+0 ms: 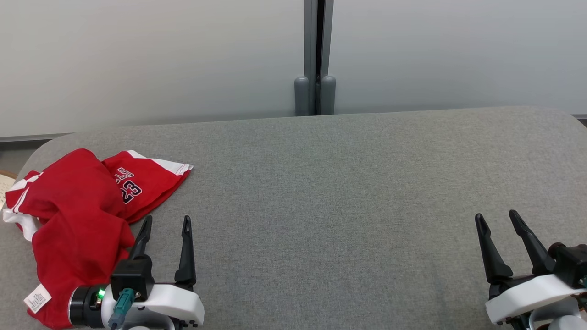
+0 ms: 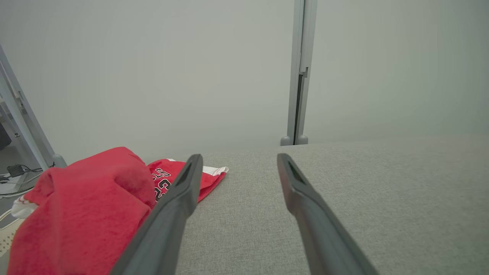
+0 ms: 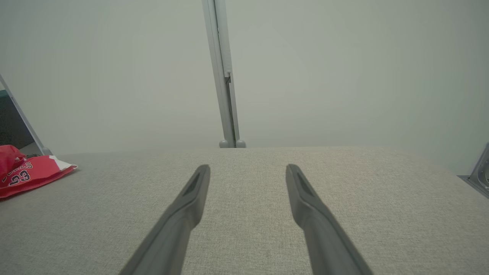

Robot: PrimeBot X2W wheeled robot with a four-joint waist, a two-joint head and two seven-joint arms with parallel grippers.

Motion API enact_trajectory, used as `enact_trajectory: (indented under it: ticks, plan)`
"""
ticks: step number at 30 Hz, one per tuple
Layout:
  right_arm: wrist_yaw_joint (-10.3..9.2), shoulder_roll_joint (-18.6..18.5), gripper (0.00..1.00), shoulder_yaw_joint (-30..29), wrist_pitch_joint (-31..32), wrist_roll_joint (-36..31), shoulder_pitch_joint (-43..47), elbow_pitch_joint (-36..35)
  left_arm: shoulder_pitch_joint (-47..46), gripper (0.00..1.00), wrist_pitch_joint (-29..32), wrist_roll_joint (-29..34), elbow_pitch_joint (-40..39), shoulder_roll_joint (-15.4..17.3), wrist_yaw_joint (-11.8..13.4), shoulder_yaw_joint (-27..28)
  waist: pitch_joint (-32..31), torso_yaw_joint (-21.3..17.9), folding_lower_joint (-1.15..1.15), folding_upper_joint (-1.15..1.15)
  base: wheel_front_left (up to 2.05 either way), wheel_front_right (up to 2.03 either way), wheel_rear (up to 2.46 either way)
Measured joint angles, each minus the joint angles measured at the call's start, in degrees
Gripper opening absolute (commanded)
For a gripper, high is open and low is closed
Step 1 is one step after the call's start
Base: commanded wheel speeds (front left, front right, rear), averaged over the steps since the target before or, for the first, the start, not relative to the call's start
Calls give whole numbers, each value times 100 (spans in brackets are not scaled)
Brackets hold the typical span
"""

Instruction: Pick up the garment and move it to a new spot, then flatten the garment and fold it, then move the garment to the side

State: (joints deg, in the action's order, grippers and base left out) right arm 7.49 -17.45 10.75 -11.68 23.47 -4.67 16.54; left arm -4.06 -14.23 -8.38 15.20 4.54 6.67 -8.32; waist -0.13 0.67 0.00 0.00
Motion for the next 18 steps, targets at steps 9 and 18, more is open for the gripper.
enact_trajectory:
  ticks: [9, 18]
  plan:
    - [0, -42, 100, 67, -34, -135, 3, 32, 0, 100, -77, 249, 77, -33, -7, 25, -20, -6, 0, 0, 0, 0, 0]
    - [0, -47, 100, 68, 10, 10, 2, 52, 0, 100, -86, 121, 174, -109, -108, 88, -31, -15, 0, 0, 0, 0, 0]
